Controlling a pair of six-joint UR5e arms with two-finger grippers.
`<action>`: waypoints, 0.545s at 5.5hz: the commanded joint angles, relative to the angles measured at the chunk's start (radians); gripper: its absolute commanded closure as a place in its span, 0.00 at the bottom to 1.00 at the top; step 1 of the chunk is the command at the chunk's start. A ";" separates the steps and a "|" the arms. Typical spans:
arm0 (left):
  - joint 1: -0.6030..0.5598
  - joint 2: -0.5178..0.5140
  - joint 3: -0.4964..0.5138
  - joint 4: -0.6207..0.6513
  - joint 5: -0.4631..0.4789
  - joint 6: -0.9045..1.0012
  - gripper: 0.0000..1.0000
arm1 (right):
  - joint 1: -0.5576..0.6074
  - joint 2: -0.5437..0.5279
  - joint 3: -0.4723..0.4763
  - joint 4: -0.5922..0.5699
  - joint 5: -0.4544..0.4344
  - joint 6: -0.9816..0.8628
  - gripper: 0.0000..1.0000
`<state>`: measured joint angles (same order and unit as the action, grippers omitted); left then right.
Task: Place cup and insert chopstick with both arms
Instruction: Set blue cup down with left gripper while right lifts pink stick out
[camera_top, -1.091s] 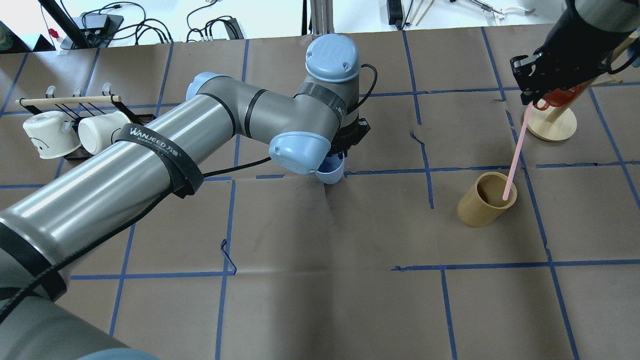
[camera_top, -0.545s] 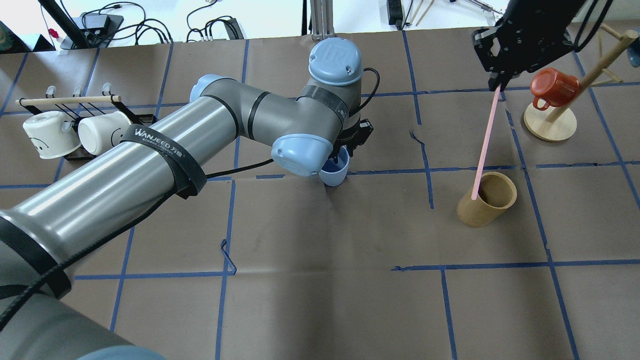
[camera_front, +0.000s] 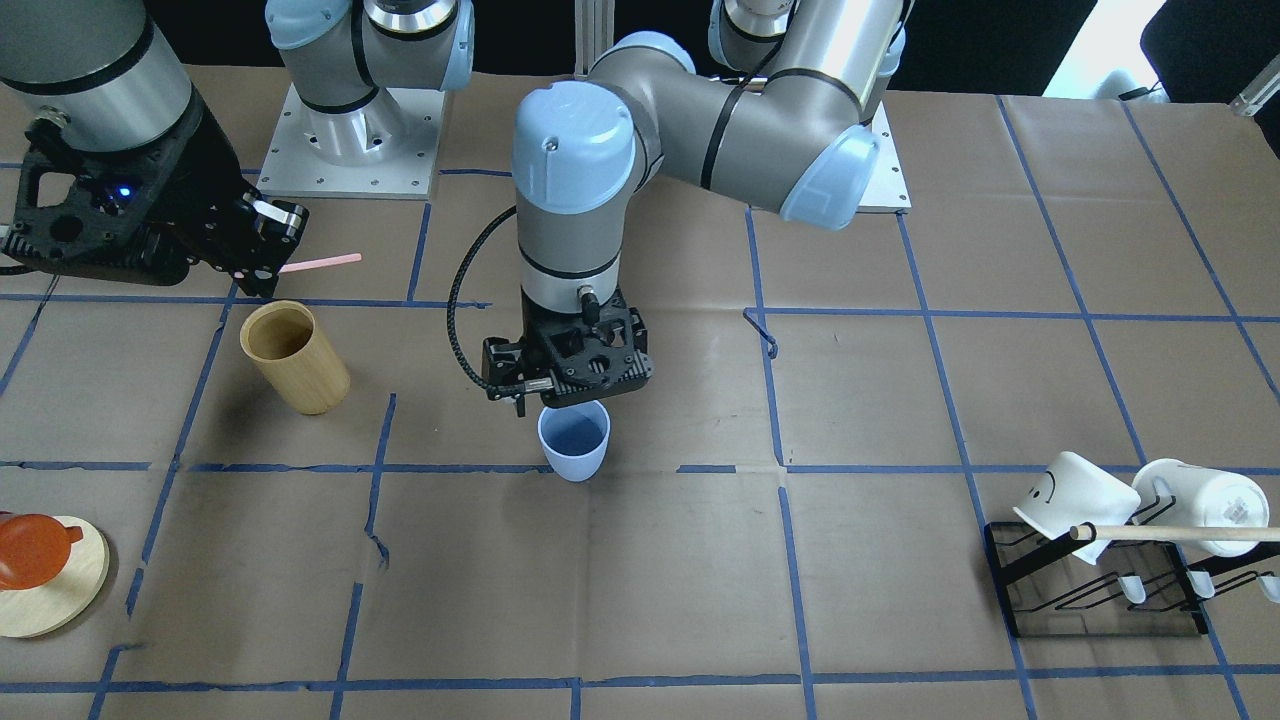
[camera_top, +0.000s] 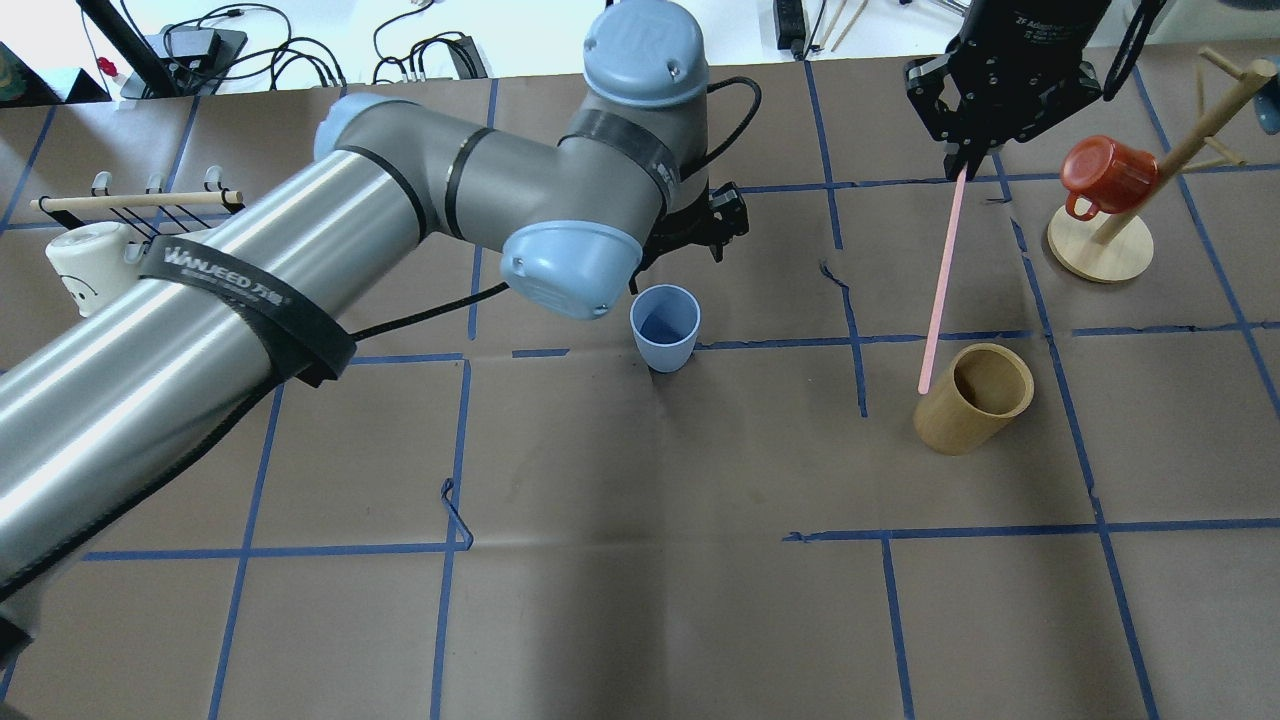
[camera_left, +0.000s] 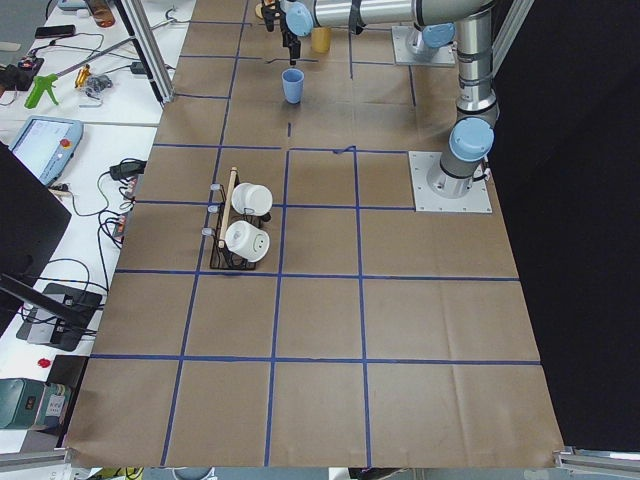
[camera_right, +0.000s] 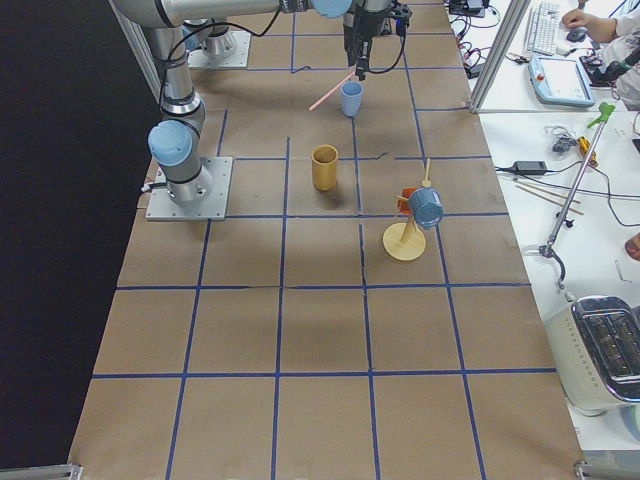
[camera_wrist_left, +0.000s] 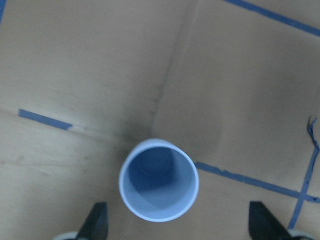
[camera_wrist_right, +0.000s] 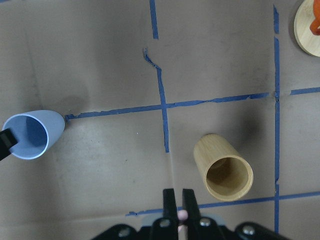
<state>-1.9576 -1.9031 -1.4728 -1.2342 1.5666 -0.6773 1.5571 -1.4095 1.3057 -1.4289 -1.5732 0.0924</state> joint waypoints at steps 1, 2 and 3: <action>0.186 0.201 0.035 -0.271 -0.010 0.324 0.01 | 0.039 0.134 -0.174 -0.005 0.004 0.067 0.92; 0.242 0.267 0.035 -0.377 -0.005 0.420 0.01 | 0.129 0.218 -0.269 -0.008 0.002 0.186 0.92; 0.273 0.303 0.002 -0.401 0.001 0.565 0.01 | 0.212 0.289 -0.345 -0.011 0.009 0.325 0.92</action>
<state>-1.7222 -1.6425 -1.4493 -1.5920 1.5630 -0.2381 1.6948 -1.1894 1.0362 -1.4379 -1.5686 0.2983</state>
